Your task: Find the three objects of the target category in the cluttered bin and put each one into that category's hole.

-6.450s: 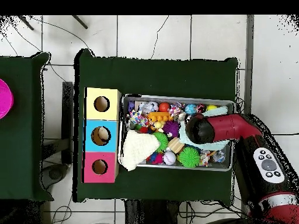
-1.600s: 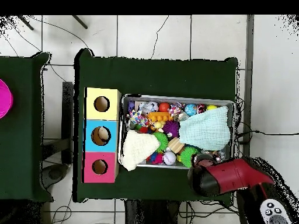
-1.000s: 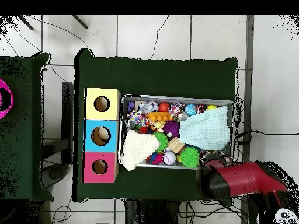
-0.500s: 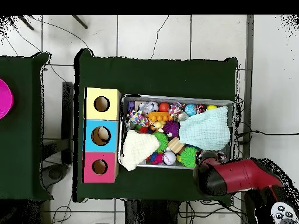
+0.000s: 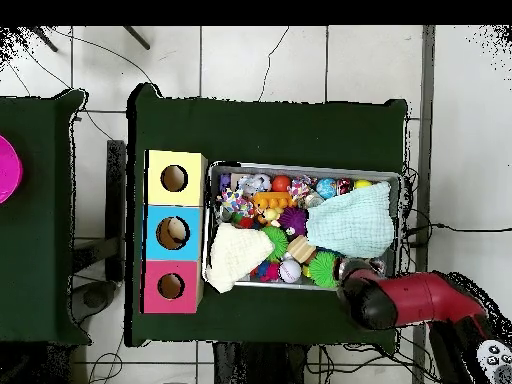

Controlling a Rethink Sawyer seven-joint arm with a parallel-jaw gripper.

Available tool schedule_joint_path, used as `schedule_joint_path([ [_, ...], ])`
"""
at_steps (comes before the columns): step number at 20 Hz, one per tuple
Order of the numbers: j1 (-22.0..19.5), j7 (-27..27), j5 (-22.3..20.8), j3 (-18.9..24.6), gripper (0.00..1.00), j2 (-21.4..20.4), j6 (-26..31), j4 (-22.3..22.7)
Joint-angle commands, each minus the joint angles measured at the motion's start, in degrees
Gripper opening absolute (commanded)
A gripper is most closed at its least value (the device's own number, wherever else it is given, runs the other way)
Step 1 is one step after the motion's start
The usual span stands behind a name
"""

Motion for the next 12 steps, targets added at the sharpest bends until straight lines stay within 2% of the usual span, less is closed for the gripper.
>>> schedule_joint_path([
  [1,-3.5,-16.8,1.4,8.9,1.0,5.8,5.0,-5.4],
  [12,-4.4,-15.0,-1.5,10.3,1.0,8.3,4.0,-6.7],
])
